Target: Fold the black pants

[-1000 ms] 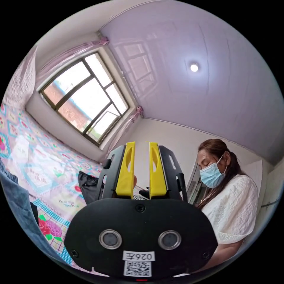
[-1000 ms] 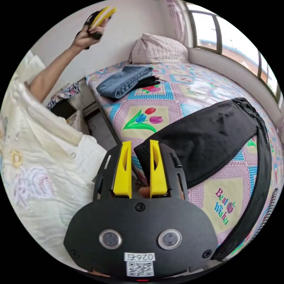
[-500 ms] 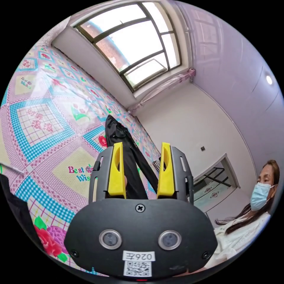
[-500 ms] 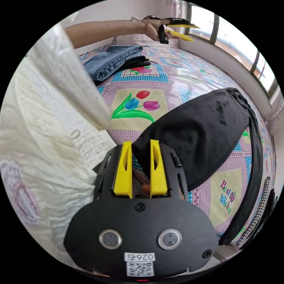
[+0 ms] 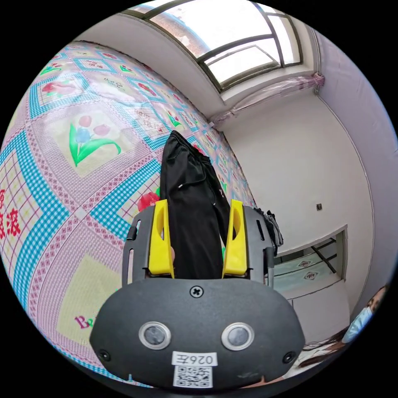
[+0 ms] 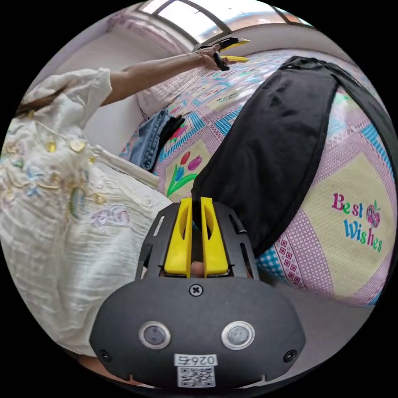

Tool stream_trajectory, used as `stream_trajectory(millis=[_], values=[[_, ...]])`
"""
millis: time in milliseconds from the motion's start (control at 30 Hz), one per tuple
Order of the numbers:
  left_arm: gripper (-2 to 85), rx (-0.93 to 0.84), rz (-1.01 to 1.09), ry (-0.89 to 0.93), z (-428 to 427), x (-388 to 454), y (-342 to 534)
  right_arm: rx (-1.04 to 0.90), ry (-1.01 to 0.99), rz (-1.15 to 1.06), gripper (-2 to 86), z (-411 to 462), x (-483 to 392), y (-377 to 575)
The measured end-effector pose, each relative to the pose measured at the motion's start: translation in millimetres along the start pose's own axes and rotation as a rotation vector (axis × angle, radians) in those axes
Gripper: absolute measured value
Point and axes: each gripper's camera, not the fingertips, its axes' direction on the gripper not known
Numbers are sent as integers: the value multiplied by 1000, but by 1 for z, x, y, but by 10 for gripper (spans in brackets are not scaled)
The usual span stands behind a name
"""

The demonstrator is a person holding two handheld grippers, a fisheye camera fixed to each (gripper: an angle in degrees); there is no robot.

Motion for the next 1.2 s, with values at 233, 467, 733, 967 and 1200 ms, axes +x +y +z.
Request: stream_trajectory(millis=[233, 467, 733, 967, 1200], values=[[211, -75, 5, -166, 88, 4, -103, 107, -228, 142, -6, -57, 75, 13], [214, -114, 22, -324, 146, 5, -194, 75, -319, 203, -6, -91, 135, 6], [78, -201, 52, -333, 184, 9, -239, 26, -388, 261, -7, -107, 166, 5], [-2, -233, -54, -255, 163, -2, -246, 115, -391, 329, -8, -139, 177, 25], [-3, -192, -138, -194, 100, -19, -236, 213, -368, 363, -9, -180, 163, 66]])
